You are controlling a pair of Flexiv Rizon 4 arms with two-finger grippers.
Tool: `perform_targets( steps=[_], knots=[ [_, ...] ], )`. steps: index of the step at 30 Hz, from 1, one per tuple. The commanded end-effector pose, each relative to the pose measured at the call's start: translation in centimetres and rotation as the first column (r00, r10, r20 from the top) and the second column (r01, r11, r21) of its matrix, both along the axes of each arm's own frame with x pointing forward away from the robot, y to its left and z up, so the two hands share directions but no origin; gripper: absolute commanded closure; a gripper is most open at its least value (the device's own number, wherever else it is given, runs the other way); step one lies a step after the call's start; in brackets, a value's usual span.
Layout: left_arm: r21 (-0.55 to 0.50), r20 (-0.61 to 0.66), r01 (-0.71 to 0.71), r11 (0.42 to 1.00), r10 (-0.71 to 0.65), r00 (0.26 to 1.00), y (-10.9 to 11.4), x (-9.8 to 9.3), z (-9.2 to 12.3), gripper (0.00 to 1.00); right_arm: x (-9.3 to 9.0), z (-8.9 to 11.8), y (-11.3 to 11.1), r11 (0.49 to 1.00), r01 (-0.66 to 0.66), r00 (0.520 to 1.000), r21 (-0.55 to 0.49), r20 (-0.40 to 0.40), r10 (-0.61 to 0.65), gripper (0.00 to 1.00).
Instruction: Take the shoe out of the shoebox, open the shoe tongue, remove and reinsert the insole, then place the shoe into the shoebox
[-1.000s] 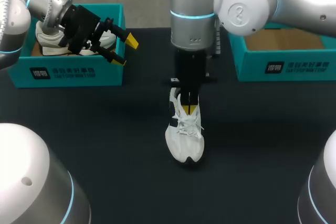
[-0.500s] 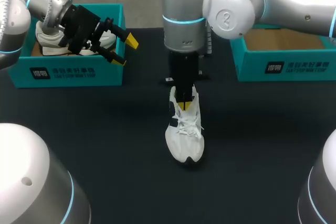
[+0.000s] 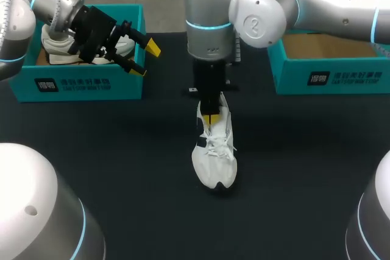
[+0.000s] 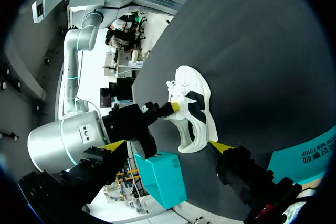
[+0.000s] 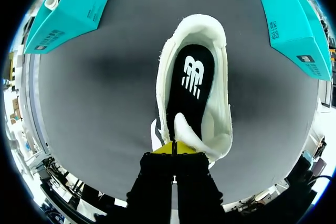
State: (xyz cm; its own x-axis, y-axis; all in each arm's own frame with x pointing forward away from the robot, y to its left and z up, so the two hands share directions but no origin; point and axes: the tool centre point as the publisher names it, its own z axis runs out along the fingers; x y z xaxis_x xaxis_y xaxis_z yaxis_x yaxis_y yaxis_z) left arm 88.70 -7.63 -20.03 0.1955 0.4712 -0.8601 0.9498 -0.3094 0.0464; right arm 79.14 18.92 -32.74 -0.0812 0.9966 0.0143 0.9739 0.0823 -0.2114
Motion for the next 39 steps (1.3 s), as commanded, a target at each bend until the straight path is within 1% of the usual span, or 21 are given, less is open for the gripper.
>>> perform_targets(
  steps=[1, 6, 9, 13, 16, 20, 28, 32, 35, 39],
  knots=[
    [0.003, 0.001, 0.001, 1.000, -0.001, 1.000, 0.0, 0.0, 0.0, 0.00, -0.5, 1.6, -0.4, 1.000, -0.005, 1.000, 0.005, 0.016, 0.005, 1.00],
    [0.003, 0.001, 0.001, 1.000, -0.001, 1.000, 0.0, 0.0, 0.0, 0.00, -1.3, 3.0, -1.3, 1.000, -0.012, 1.000, 0.016, 0.023, 0.011, 1.00],
    [0.003, 0.001, 0.001, 1.000, -0.001, 1.000, 0.0, 0.0, 0.0, 0.00, -1.4, 3.3, -2.1, 1.000, -0.007, 1.000, 0.006, 0.027, 0.006, 1.00],
    [0.003, 0.001, 0.001, 1.000, -0.001, 1.000, 0.0, 0.0, 0.0, 0.00, -1.1, 2.9, -3.5, 1.000, 0.021, 0.999, -0.018, 0.031, -0.021, 1.00],
    [0.003, 0.001, 0.001, 1.000, -0.001, 1.000, 0.0, 0.0, 0.0, 0.00, -0.7, 2.5, -4.0, 0.999, 0.030, 0.999, -0.032, 0.029, -0.029, 1.00],
    [0.003, 0.001, 0.001, 1.000, -0.001, 1.000, 0.0, 0.0, 0.0, 0.00, -0.3, 2.2, -4.0, 0.999, 0.034, 0.999, -0.037, 0.029, -0.033, 1.00],
    [0.003, 0.001, 0.001, 1.000, -0.001, 1.000, 0.0, 0.0, 0.0, 0.00, 1.0, 1.0, -2.9, 0.999, 0.021, 0.999, -0.035, 0.033, -0.020, 1.00],
    [0.003, 0.001, 0.001, 1.000, -0.001, 1.000, 0.0, 0.0, 0.0, 0.00, 1.3, 0.3, -2.9, 0.999, 0.014, 1.000, -0.046, 0.022, -0.013, 1.00],
    [0.003, 0.001, 0.001, 1.000, -0.001, 1.000, 0.0, 0.0, 0.0, 0.00, 1.2, 0.7, -3.2, 0.999, 0.016, 1.000, -0.050, 0.024, -0.015, 1.00],
    [0.003, 0.001, 0.001, 1.000, -0.001, 1.000, 0.0, 0.0, 0.0, 0.00, 0.7, 2.2, -3.6, 0.999, 0.021, 0.999, -0.046, 0.042, -0.019, 1.00]
  ],
)
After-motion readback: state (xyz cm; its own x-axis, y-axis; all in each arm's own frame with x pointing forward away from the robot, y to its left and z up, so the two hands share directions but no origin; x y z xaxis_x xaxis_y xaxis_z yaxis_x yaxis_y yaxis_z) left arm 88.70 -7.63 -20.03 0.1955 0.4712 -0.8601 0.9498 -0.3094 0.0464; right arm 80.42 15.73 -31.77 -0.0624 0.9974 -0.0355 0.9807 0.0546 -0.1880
